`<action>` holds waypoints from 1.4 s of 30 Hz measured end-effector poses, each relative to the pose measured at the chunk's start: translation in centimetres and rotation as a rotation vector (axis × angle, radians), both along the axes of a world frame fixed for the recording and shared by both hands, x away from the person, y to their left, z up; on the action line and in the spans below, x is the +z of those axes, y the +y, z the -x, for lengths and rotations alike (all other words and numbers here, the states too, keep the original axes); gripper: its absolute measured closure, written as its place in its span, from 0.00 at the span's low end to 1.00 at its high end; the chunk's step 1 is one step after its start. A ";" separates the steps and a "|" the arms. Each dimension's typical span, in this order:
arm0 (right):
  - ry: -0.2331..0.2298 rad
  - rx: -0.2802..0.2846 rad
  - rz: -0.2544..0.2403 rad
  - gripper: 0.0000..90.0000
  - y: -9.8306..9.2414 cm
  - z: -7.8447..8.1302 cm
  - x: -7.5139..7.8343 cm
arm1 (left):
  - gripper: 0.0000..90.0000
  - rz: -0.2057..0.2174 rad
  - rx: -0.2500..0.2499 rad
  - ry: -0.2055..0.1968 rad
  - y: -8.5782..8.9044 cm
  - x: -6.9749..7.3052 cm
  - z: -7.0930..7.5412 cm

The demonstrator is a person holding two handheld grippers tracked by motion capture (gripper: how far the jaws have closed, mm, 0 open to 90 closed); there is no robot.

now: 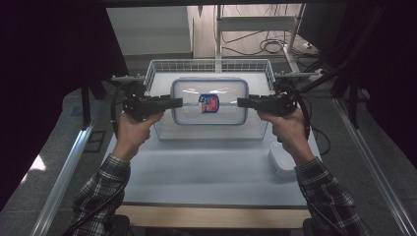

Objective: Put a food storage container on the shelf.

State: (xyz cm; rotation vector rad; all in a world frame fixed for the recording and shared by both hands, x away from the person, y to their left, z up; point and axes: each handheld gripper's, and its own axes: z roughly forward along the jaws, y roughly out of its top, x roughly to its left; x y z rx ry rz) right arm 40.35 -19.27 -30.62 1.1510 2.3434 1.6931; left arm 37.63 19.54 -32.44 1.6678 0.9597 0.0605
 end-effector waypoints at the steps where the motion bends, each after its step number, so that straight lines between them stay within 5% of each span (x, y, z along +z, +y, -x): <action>1: 0.001 -0.002 -0.002 0.59 0.0 -0.3 0.1 | 0.54 0.002 -0.001 0.002 0.0 0.1 -0.4; 16: 0.017 -0.025 -0.031 0.58 0.6 -4.5 1.6 | 0.54 0.014 0.025 0.021 0.6 2.0 -4.4; 30: 0.055 -0.067 -0.018 0.57 1.0 -7.1 1.1 | 0.54 0.056 0.039 0.064 0.6 0.4 -7.1; 42: 0.053 -0.070 -0.034 0.56 1.0 -7.8 0.7 | 0.52 0.070 0.051 0.013 0.7 -0.2 -7.5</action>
